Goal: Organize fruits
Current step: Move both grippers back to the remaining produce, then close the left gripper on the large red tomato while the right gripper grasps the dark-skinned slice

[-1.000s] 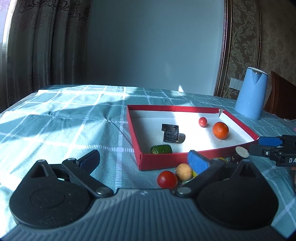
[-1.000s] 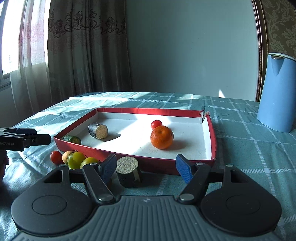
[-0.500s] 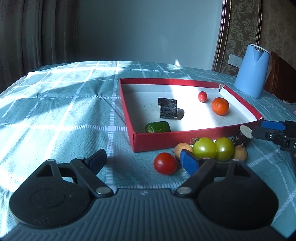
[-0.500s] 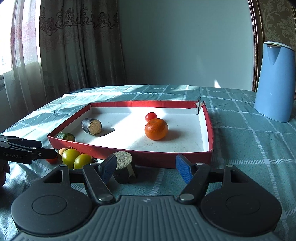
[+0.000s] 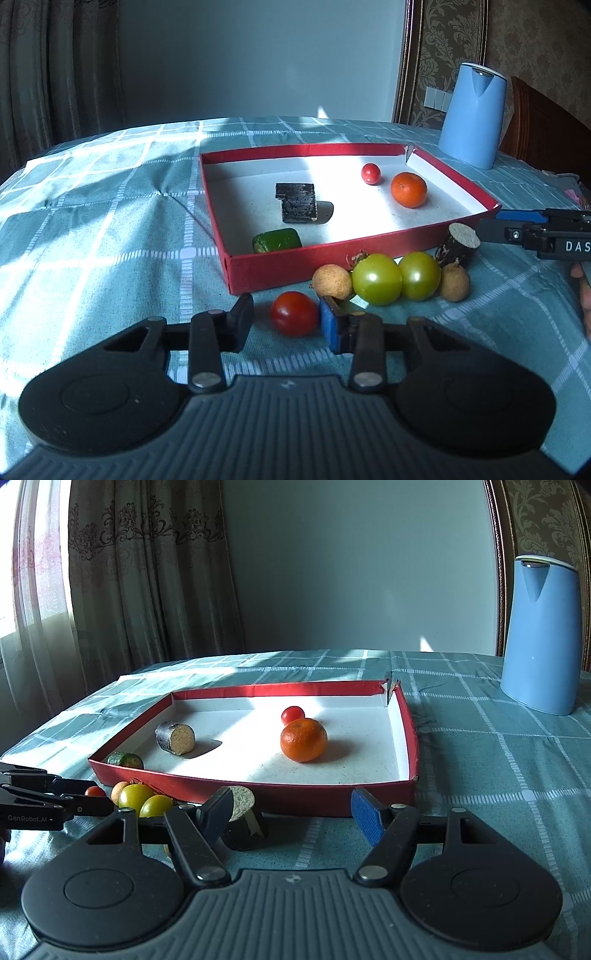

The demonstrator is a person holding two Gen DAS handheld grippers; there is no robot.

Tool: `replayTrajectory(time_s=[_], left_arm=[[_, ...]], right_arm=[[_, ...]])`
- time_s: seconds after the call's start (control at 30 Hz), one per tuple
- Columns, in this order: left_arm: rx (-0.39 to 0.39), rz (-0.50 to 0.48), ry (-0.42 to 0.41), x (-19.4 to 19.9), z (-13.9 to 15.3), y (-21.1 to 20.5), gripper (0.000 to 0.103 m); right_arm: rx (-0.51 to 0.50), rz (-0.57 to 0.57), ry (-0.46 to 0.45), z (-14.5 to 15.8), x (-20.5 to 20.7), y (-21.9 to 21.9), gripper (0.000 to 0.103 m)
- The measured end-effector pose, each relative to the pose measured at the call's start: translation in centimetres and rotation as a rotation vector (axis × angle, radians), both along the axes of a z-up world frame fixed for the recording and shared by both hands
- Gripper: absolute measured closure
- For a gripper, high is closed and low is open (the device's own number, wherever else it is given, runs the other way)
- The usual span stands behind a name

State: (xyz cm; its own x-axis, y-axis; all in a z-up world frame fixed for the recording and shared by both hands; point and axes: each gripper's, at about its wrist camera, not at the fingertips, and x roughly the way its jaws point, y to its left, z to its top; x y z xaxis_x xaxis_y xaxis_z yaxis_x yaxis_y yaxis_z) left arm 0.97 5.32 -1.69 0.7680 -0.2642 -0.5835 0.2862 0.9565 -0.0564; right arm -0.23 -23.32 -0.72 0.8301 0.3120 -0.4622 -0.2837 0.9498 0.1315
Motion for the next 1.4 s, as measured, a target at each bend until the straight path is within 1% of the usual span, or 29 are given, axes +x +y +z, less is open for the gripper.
replayTrajectory(time_s=[0.13, 0.27, 0.47, 0.57, 0.7, 0.87, 0.97, 1.03, 1.13, 1.2, 1.3, 1.4], left_arm=[[-0.039, -0.002, -0.005, -0.1, 0.1, 0.6, 0.075], [-0.045, 0.004, -0.008, -0.1, 0.2, 0.8, 0.075], [-0.033, -0.007, -0.003, -0.1, 0.1, 0.5, 0.075], [-0.035, -0.005, -0.005, -0.1, 0.1, 0.5, 0.075], [-0.030, -0.008, -0.004, -0.1, 0.1, 0.4, 0.075], [-0.027, -0.011, -0.003, -0.1, 0.1, 0.3, 0.075], [-0.027, -0.011, -0.003, -0.1, 0.0, 0.3, 0.075], [-0.025, -0.012, -0.003, -0.1, 0.0, 0.3, 0.075], [-0.025, -0.012, -0.003, -0.1, 0.0, 0.3, 0.075], [-0.026, -0.012, -0.003, -0.1, 0.0, 0.3, 0.075], [-0.025, -0.012, -0.004, -0.2, 0.1, 0.2, 0.075], [-0.024, -0.012, -0.004, -0.2, 0.1, 0.2, 0.075]], right_arm=[[0.005, 0.005, 0.000, 0.0, 0.0, 0.0, 0.033], [0.014, 0.008, 0.004, 0.0, 0.0, 0.1, 0.033], [0.021, 0.003, 0.025, -0.2, 0.4, 0.5, 0.033], [0.032, 0.037, 0.028, -0.2, 0.3, 0.8, 0.033], [-0.003, 0.042, 0.027, -0.3, 0.7, 1.8, 0.033], [0.018, 0.081, 0.050, -0.6, 1.1, 2.4, 0.033], [0.017, 0.088, 0.039, -0.5, 0.7, 2.6, 0.033], [0.020, 0.088, 0.044, -0.5, 0.8, 2.7, 0.033], [0.044, 0.064, 0.075, -0.7, 1.5, 2.7, 0.033], [0.048, 0.051, 0.085, -0.7, 1.6, 2.6, 0.037], [0.046, 0.033, 0.092, -0.8, 1.7, 2.4, 0.047], [0.087, 0.068, 0.110, -0.8, 1.9, 2.1, 0.063]])
